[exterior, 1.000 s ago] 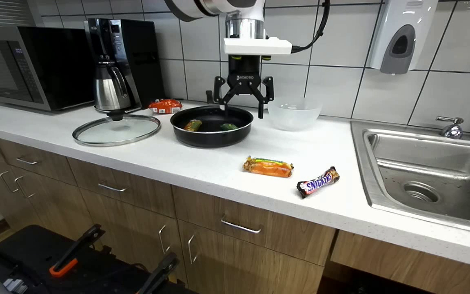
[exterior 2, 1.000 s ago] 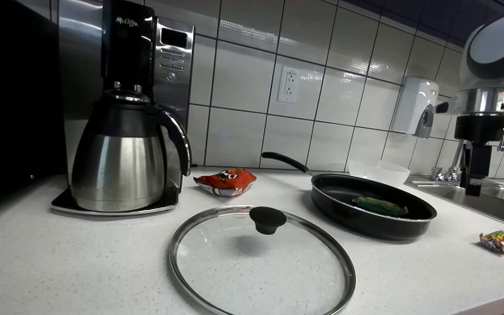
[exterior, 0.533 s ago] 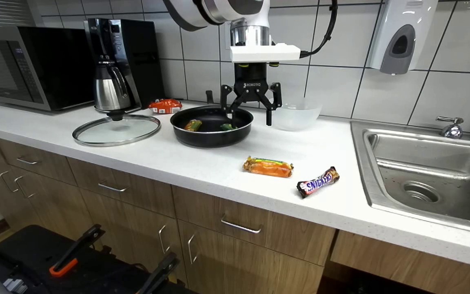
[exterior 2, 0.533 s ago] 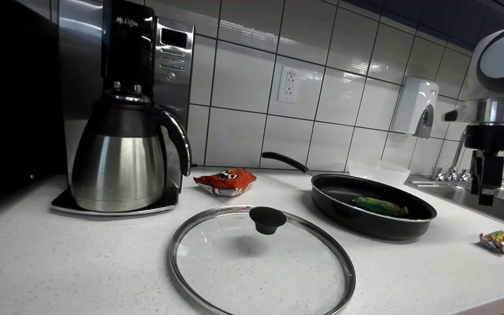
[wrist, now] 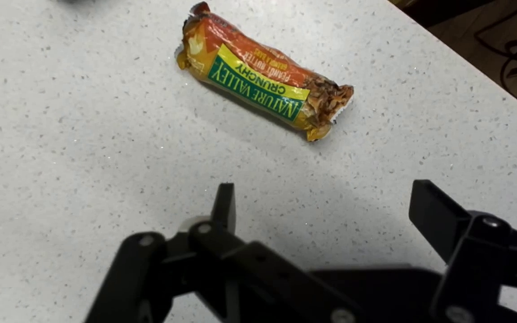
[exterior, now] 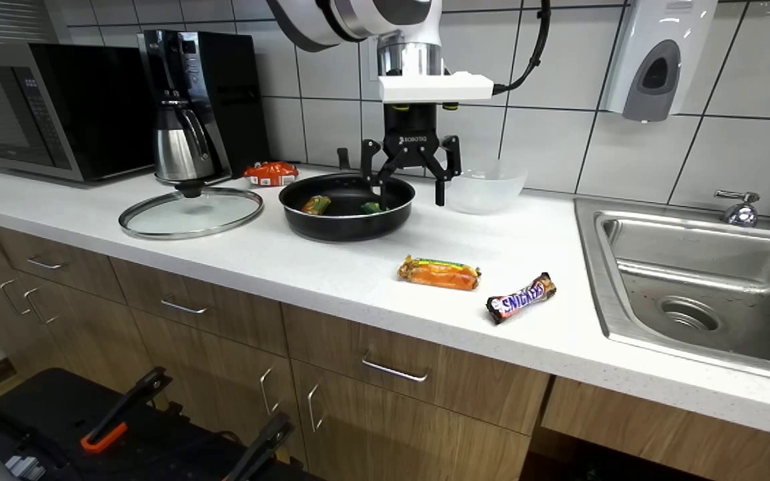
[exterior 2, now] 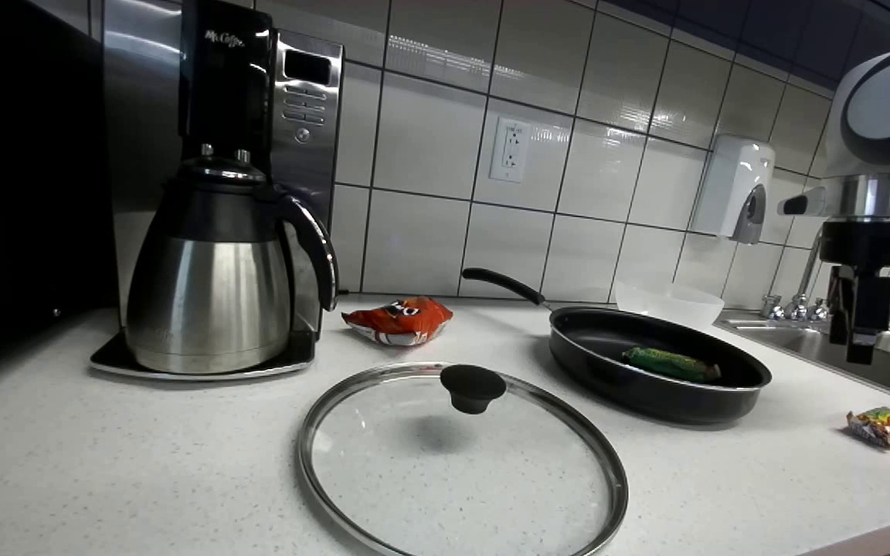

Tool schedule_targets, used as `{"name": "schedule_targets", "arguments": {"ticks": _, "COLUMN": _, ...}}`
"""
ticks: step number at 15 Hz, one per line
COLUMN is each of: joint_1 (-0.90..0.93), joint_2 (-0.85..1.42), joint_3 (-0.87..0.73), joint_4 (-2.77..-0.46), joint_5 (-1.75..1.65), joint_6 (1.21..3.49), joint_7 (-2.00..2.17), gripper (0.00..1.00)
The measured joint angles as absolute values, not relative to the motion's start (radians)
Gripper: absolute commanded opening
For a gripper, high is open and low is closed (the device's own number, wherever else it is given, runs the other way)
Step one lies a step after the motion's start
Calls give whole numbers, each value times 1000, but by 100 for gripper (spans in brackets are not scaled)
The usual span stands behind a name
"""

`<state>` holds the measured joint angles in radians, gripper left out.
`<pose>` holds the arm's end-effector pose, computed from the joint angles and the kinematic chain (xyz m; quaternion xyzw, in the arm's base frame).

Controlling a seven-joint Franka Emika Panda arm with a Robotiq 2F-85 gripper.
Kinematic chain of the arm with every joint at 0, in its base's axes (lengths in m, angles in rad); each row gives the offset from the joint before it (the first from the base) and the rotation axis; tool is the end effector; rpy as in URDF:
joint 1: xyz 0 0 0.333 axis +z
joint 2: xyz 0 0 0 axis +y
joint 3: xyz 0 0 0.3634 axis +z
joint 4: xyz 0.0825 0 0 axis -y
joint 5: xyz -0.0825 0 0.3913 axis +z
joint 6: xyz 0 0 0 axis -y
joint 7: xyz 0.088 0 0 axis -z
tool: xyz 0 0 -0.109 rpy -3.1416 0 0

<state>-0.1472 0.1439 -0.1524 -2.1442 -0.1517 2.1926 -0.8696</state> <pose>0.5342 -0.1692 0.3702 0.9419 0.3252 -0.0782 0.0326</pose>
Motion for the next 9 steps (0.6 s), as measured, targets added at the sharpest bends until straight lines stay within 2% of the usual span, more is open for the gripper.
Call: {"name": "schedule_targets", "arguments": {"ticks": 9, "joint_1": -147, "joint_2": 144, "joint_3": -153, "joint_4": -2171, "joint_5": -157, "joint_6": 2202, "joint_7": -1092, "gripper": 100}}
